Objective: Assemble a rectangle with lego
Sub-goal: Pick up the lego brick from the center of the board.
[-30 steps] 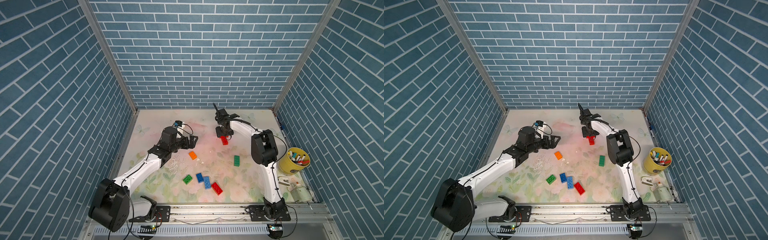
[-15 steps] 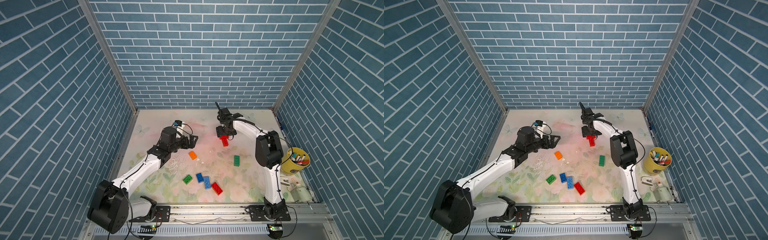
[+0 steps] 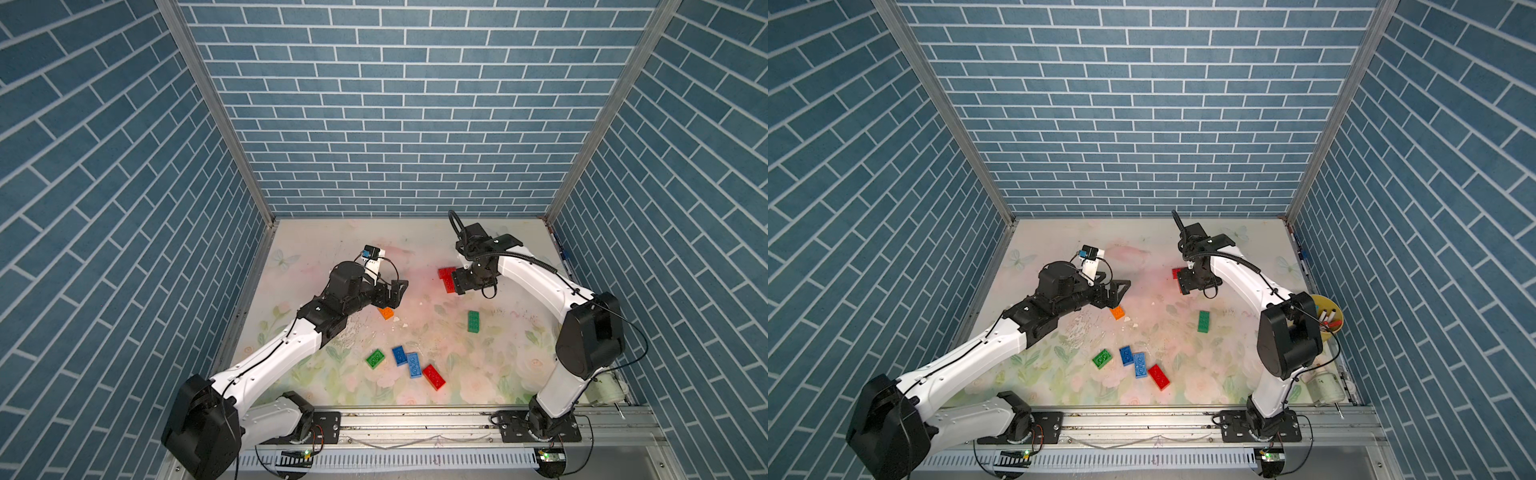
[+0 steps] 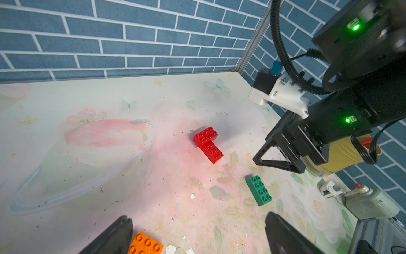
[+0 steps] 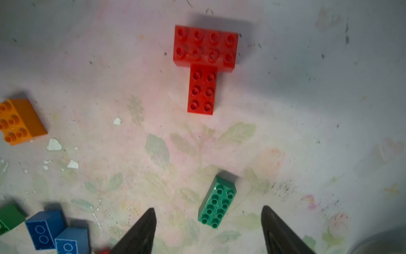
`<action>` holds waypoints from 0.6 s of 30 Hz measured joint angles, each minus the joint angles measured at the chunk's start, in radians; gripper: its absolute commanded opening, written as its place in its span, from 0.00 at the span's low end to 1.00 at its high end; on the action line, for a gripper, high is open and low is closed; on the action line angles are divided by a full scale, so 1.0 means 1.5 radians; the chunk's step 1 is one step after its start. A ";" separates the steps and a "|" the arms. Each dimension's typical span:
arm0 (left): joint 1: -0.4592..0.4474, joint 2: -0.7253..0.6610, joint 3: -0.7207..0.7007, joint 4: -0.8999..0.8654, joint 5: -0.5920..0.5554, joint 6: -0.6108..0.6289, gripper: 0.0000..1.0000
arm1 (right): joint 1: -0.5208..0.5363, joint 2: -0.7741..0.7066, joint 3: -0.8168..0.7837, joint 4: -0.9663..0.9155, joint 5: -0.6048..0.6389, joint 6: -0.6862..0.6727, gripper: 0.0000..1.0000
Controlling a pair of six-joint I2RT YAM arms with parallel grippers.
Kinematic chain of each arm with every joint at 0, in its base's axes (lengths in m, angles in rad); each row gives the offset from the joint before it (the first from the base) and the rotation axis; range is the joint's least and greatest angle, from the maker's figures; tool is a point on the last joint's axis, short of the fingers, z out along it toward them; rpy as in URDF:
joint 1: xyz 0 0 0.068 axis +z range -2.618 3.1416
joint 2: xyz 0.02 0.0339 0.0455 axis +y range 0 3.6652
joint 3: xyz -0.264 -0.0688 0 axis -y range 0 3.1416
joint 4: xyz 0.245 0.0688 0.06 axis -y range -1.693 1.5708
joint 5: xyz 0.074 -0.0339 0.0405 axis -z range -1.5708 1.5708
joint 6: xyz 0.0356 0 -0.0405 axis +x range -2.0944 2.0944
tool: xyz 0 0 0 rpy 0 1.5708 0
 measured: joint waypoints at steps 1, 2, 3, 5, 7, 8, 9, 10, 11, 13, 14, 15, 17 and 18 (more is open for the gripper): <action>-0.005 -0.002 0.000 -0.002 -0.002 0.001 1.00 | -0.002 0.000 -0.010 -0.005 0.000 0.012 0.71; -0.010 -0.004 0.000 -0.003 -0.003 0.002 1.00 | -0.003 0.000 -0.023 -0.006 -0.001 0.025 0.69; -0.015 -0.005 0.000 -0.004 -0.004 0.002 1.00 | -0.004 0.000 -0.037 -0.006 -0.002 0.039 0.68; -0.023 -0.006 0.000 -0.007 -0.005 0.002 1.00 | -0.005 0.000 -0.080 -0.003 -0.004 0.072 0.67; -0.028 -0.006 0.000 -0.010 -0.007 0.003 1.00 | -0.005 0.000 -0.125 0.003 -0.003 0.100 0.68; -0.030 -0.006 0.000 -0.012 -0.007 0.004 1.00 | -0.005 0.000 -0.145 0.006 -0.002 0.112 0.69; -0.031 -0.006 0.000 -0.012 -0.007 0.004 1.00 | -0.005 0.000 -0.159 0.008 -0.001 0.122 0.69; -0.032 -0.006 0.000 -0.012 -0.007 0.004 1.00 | -0.005 0.000 -0.172 0.012 0.000 0.130 0.70; -0.033 -0.006 0.000 -0.012 -0.009 0.004 1.00 | -0.005 -0.001 -0.180 0.016 0.000 0.137 0.70; -0.033 -0.006 0.000 -0.012 -0.009 0.004 1.00 | -0.005 0.000 -0.189 0.027 0.000 0.144 0.70; -0.033 -0.006 0.000 -0.012 -0.010 0.004 1.00 | -0.005 0.000 -0.191 0.036 -0.001 0.147 0.70; -0.033 -0.006 0.000 -0.012 -0.011 0.004 1.00 | -0.005 0.000 -0.192 0.044 -0.002 0.151 0.70; -0.033 -0.006 0.000 -0.012 -0.014 0.004 1.00 | -0.005 0.000 -0.193 0.061 -0.002 0.157 0.69; -0.033 -0.006 0.000 -0.012 -0.015 0.004 1.00 | -0.005 0.002 -0.193 0.069 -0.002 0.160 0.68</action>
